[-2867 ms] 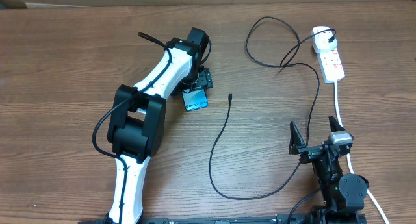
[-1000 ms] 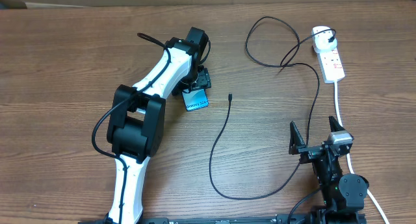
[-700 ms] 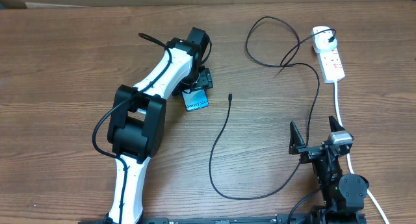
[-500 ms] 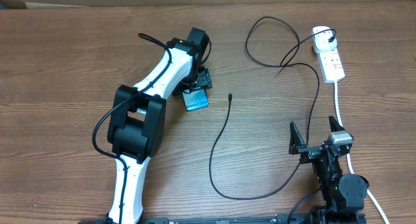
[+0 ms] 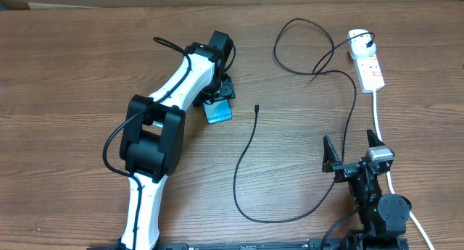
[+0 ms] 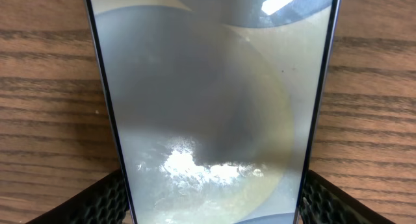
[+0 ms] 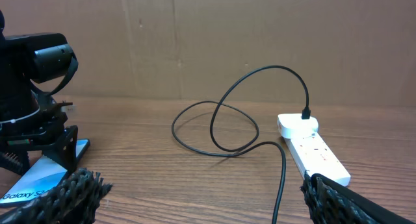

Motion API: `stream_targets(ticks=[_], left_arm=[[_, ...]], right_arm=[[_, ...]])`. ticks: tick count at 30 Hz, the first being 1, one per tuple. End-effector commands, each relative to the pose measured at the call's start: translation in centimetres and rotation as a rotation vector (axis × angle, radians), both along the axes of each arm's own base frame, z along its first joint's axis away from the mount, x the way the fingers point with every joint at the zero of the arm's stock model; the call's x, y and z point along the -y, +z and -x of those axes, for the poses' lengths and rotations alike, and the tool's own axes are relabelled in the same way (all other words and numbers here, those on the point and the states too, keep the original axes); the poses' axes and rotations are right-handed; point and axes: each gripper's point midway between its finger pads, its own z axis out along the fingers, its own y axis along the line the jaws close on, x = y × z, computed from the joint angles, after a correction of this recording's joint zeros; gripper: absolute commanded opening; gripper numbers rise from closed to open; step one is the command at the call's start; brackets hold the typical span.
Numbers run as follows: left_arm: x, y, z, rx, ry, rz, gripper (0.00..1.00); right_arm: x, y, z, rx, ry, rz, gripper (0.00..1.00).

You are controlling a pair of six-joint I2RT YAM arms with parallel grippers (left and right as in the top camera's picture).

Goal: Plug charger to phone and switch on socket
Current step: 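Close the left gripper on the smartphone's long edges, then lift the smartphone with the left gripper and tilt it upright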

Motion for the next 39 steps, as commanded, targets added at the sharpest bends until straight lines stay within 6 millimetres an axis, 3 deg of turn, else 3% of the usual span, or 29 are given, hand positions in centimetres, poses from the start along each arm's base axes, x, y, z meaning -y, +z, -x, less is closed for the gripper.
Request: stream_targets(ticks=[1,11,23,39], left_arm=[[0.8,-2.2,2.2,-0.098,0.007,0.039,0.74],[1.2,-1.8,2.4,-0.111,0.007,0.067,0.73],[1.6,0.6,1.6,-0.096,-0.001,0.078,0.73],[1.9,0.9,1.9,-0.108,-0.013,0.096,0.7]], right_arm=[[0.3,-0.2,0.0,0.003,-0.013,0.001,1.0],[0.3,-0.2,0.0,0.003,-0.013,0.001,1.0],[0.3,-0.2,0.0,0.003,-0.013,0.001,1.0],[0.3,-0.2,0.0,0.003,-0.013,0.001,1.0]])
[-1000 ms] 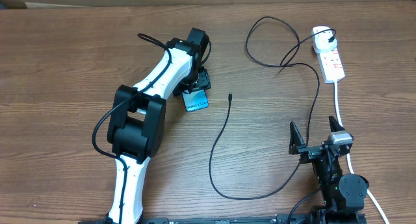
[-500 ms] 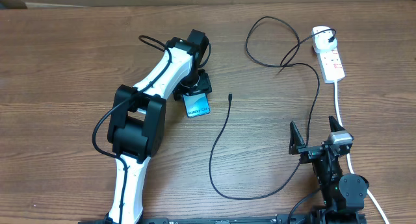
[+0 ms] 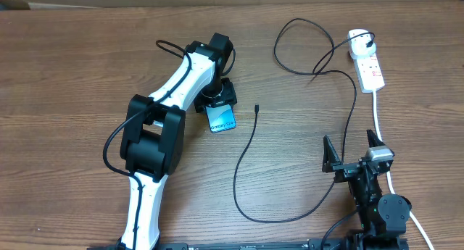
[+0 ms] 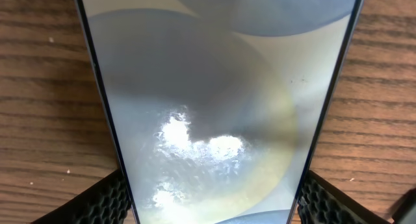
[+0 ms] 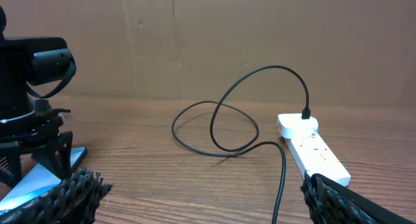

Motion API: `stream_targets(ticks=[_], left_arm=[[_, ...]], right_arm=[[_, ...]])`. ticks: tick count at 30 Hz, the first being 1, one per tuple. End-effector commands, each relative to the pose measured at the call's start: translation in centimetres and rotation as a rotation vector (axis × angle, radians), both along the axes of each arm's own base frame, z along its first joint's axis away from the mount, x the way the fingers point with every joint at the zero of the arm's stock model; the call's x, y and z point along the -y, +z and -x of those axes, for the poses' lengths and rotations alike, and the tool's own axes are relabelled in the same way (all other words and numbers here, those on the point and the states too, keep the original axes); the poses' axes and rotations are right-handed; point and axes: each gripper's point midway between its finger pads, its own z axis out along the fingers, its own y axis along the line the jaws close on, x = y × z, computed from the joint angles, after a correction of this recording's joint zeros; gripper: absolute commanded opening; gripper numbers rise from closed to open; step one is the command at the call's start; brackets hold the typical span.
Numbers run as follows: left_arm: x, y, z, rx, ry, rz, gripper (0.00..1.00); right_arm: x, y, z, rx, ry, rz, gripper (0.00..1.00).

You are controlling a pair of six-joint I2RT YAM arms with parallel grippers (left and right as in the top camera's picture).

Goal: Plug charger to phone and switch on socket
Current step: 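Lift the smartphone with the left gripper and tilt it upright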

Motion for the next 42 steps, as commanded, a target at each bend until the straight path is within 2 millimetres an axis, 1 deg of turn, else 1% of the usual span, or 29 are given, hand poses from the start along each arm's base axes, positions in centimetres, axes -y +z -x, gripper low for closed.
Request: stream_targets(ticks=[1,6,11,26,33,42], left_arm=[[0.9,0.5,-0.6,0.012,-0.006,0.028,0.7],[0.9,0.6,-0.5,0.009,-0.007,0.031,0.7],[1.5,0.8,-0.4,-0.007,-0.001,0.081,0.71],[3.3,3.1,-0.7,-0.097,0.052,0.408,0.7],[4.8,5.5,-0.7,-0.137,0.04,0.644,0.7],[6.4,9.6,-1.2,-0.167,0.038,0.95,0.7]], right_arm=[[0.3,-0.2,0.0,0.002,-0.013,0.002,1.0],[0.3,-0.2,0.0,0.003,-0.013,0.002,1.0],[0.3,-0.2,0.0,0.003,-0.013,0.002,1.0],[0.3,-0.2,0.0,0.003,-0.013,0.002,1.0],[0.3,-0.2,0.0,0.003,-0.013,0.002,1.0],[0.3,-0.2,0.0,0.003,-0.013,0.002,1.0]])
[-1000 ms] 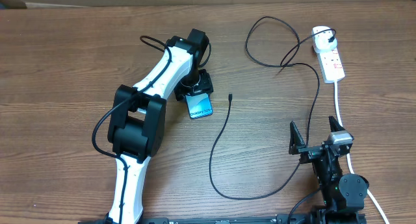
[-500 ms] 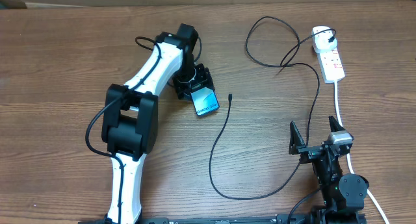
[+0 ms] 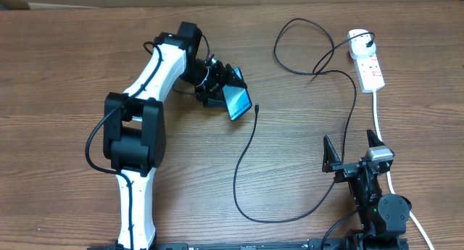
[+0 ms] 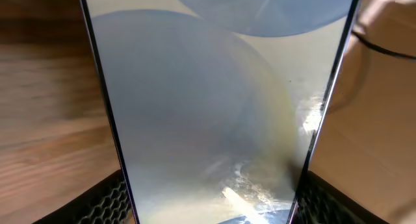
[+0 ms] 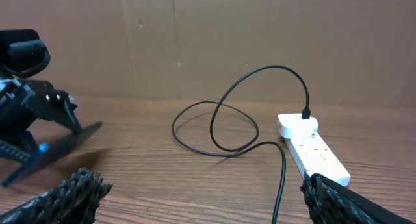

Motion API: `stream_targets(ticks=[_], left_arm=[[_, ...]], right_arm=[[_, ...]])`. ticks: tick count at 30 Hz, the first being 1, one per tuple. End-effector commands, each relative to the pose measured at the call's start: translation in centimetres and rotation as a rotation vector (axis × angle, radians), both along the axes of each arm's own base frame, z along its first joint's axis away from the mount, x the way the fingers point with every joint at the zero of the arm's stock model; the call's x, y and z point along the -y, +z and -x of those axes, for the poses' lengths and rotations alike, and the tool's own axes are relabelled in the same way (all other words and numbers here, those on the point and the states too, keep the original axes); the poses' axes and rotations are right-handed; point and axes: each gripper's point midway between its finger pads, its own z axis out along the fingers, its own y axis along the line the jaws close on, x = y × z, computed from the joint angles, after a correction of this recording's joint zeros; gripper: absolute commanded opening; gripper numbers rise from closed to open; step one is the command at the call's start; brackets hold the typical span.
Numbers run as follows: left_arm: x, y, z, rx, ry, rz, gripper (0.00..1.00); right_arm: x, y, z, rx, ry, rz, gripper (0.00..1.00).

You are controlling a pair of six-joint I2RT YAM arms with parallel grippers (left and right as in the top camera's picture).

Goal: Plug charger to phone and switch on socket
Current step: 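Lift the smartphone with the left gripper and tilt it upright, then move the right gripper over the cable's USB-C end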

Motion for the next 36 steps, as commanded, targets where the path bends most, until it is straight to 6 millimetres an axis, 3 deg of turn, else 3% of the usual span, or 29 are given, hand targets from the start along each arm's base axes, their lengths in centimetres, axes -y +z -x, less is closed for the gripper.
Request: stream_targets(ticks=[1,11,17,20,24,27,36], left_arm=[[2.1,4.2,-0.5,0.014,-0.028,0.281,0.7],[3.3,7.6,-0.3,0.028,-0.059,0.499,0.69],[3.4,8.0,-0.4,0.038,-0.064,0.52,0.69],[3.5,8.6,-0.4,0.034,-0.066,0.555,0.69],[3.6,8.8,-0.4,0.036,-0.069,0.568,0.69],[3.6,8.8,-0.4,0.036,-0.068,0.568,0.69],[3.8,10.0,-0.1,0.022,-0.076,0.642,0.7]], right_arm=[[0.3,-0.2,0.0,0.003,-0.013,0.001,1.0],[0.3,-0.2,0.0,0.003,-0.013,0.001,1.0],[0.3,0.0,0.0,0.011,-0.014,0.006,1.0],[-0.4,1.5,0.1,0.073,0.029,0.002,1.0],[-5.6,3.1,2.1,0.108,0.355,-0.1,1.0],[-8.1,5.0,4.0,0.165,0.536,-0.125,1.0],[-8.8,10.7,6.8,0.311,0.645,-0.269,1.0]])
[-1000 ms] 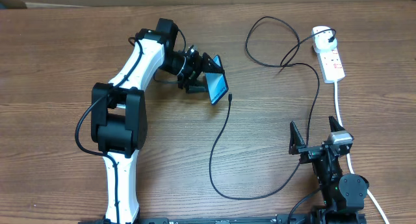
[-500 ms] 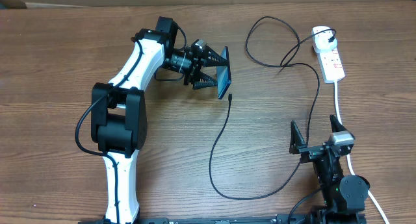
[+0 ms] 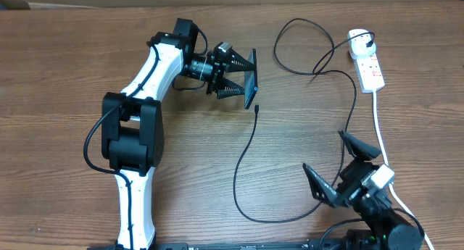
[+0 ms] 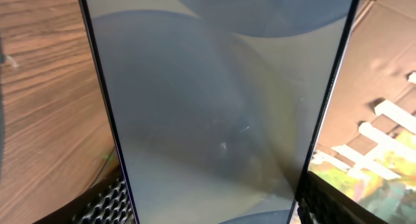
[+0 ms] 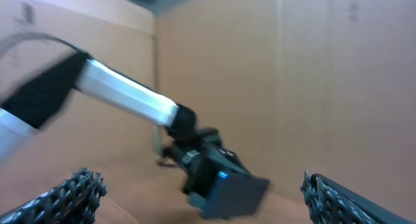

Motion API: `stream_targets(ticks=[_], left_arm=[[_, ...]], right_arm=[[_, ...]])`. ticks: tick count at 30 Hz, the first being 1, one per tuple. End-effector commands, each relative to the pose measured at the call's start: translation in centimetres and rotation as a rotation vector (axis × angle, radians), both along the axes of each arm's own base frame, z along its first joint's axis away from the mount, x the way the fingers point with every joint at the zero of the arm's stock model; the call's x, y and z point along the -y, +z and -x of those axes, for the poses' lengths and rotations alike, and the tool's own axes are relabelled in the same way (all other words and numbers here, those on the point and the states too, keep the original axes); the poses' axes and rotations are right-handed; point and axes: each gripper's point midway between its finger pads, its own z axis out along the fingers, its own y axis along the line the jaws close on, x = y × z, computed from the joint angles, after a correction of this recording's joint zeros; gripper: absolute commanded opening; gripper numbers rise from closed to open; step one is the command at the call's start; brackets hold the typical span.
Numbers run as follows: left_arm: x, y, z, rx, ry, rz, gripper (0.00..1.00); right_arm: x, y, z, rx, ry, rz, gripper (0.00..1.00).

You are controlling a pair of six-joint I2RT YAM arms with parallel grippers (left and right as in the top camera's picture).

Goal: Plug charger to phone and switch on socket
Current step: 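Move the right gripper over the cable's USB-C end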

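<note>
My left gripper is shut on the phone, held off the table and turned on edge, just above the cable's free plug. In the left wrist view the phone's grey screen fills the frame between my mesh fingers. The black charger cable loops across the table to the white power strip at the back right. My right gripper is open and empty at the front right; its blurred view shows the left arm and the phone.
The power strip's white lead runs down the right side past my right arm. The black cable's long loop lies in front of my right gripper. A cardboard wall stands behind the wooden table.
My left gripper has turned the phone from a tilt to standing on edge, a little higher and further right. My right arm, still before, has swung round and now faces the left arm.
First the phone lay flat on the table in my left gripper. Then it sat slightly nearer the cable's plug. Then it was lifted and tilted beside the plug, and now it stands on edge above it. The right arm only shows movement now.
</note>
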Motion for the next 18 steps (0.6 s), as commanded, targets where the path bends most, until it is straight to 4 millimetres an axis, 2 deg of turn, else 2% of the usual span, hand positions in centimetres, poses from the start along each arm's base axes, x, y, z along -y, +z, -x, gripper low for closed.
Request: stream_targets(ticks=[1,6,10,14,18], left_arm=[[0.4,2.1,-0.2,0.026,-0.018,0.11,0.7],[0.4,2.1,-0.2,0.025,-0.018,0.11,0.7],[0.4,2.1,-0.2,0.025,-0.018,0.11,0.7],[0.4,2.4,-0.1,0.02,-0.02,0.131,0.7],[0.4,3.5,0.0,0.002,-0.027,0.191,0.69]], right_arm=[[-0.6,1.1,1.0,-0.065,0.093,-0.083,1.0],[-0.6,3.8,1.6,-0.109,0.091,-0.087,1.0],[-0.5,5.2,1.0,-0.196,0.073,-0.067,1.0],[-0.5,5.4,-0.6,-0.317,0.058,-0.047,1.0],[-0.4,4.5,-2.6,-0.444,0.054,-0.056,1.0]])
